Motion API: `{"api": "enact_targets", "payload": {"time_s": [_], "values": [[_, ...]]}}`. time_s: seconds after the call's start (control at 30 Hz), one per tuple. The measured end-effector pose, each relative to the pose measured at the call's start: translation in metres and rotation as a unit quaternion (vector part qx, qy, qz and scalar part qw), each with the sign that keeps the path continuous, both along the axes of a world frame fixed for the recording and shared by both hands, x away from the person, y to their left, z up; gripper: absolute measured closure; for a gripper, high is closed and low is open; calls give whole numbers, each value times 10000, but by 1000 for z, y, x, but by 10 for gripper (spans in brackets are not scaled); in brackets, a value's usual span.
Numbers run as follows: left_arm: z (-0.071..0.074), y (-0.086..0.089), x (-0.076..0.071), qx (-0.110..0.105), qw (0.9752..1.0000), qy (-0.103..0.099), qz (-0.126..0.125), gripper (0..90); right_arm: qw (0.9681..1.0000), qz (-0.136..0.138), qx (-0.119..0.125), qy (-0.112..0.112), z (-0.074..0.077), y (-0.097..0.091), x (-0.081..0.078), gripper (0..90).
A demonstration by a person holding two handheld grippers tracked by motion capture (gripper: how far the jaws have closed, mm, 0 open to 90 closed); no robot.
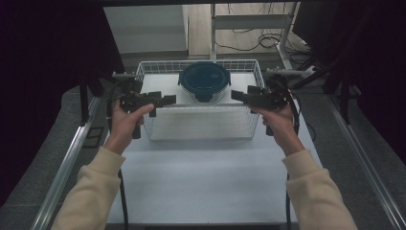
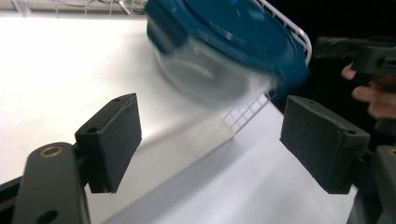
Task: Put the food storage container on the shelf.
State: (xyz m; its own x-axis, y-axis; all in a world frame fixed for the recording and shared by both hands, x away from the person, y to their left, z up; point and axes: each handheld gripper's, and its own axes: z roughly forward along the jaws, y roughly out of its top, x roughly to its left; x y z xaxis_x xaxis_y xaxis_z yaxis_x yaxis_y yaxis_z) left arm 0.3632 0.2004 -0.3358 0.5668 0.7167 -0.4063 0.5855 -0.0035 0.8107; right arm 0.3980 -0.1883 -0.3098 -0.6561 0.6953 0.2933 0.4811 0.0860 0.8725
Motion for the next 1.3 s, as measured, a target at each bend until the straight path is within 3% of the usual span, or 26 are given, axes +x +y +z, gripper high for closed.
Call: {"api": "enact_targets", "payload": {"time_s": [0.17,0.3,0.4,0.53,0.63,0.77,0.9,0.97,1.1,1.2,1.3], "values": [[-24,7,-39,35,9998,-147,-154,201,9992,220,-179,-295,-12,-13,-39,215],[-48,7,-67,203,9993,-177,-263,201,9981,328,-248,-450,-34,-25,-73,222],[-67,7,-84,376,9987,-203,-272,201,9978,373,-288,-457,-53,-33,-91,225],[-92,6,-99,546,9981,-110,-272,200,9981,412,-362,-281,-83,-42,-109,227],[-113,2,-107,717,9970,28,-273,202,9977,356,-538,-187,-106,-47,-118,227],[-137,-6,-115,1094,9933,162,-349,200,9968,281,-750,33,-133,-52,-122,230],[-149,-9,-117,1232,9912,290,-391,197,9949,282,-945,225,-155,-55,-124,231],[-148,-9,-117,1214,9917,261,-338,197,9950,259,-936,237,-158,-56,-124,231],[-146,-6,-119,1119,9931,220,-276,194,9959,226,-878,27,-155,-55,-126,231],[-149,-6,-120,1125,9926,322,-340,198,9953,246,-927,-143,-157,-54,-128,222],[-152,-6,-121,1162,9921,331,-337,211,9937,277,-1076,-135,-162,-52,-128,209]]}}
